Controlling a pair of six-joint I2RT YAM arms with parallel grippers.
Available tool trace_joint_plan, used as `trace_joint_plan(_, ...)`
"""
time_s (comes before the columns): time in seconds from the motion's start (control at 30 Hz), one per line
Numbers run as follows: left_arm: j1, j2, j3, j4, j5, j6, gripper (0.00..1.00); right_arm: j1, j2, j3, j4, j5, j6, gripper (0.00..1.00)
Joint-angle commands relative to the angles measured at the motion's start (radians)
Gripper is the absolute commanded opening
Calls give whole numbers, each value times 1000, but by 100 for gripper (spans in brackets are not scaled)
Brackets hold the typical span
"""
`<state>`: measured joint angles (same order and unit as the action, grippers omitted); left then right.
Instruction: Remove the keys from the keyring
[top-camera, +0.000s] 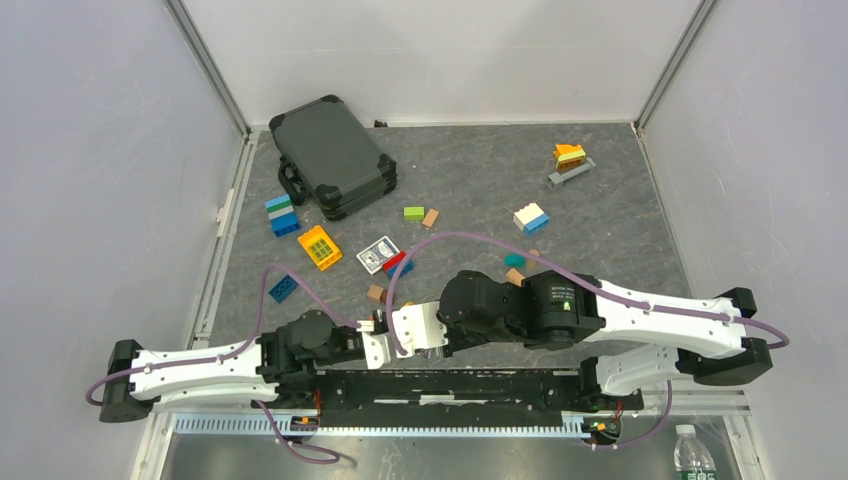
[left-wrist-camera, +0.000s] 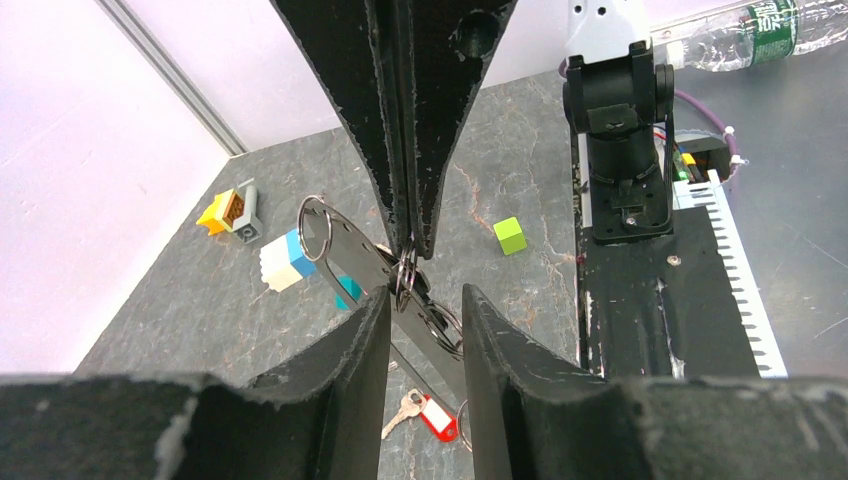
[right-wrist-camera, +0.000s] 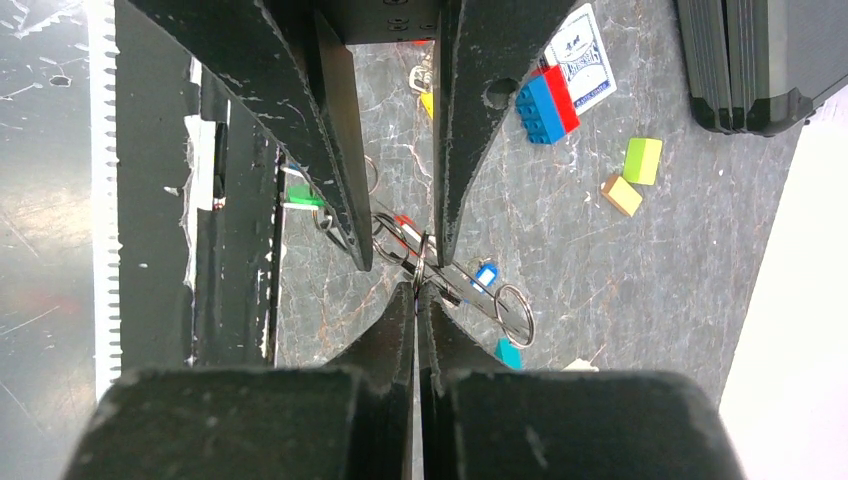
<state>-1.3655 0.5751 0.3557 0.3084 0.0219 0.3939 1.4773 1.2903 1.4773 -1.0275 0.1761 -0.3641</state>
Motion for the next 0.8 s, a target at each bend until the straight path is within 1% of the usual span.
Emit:
trace_joint_plan(0.0,-3,-3,7,43,-19,-13,39,3,-22,8,52,-14,-9,0)
trace_joint_plan(0.43,-3,-20,32,16,3,-11,37,3,-18,-16,57,-5,-13,0)
trace_joint_plan(0.6,-2,-10,43,-8,-2,-11,29,3,-20,-22,70,-3,-12,0)
trace_joint_plan(0.77,-3,11,57,-41,-9,-15,25,3,-22,-22,67,-1,-12,0)
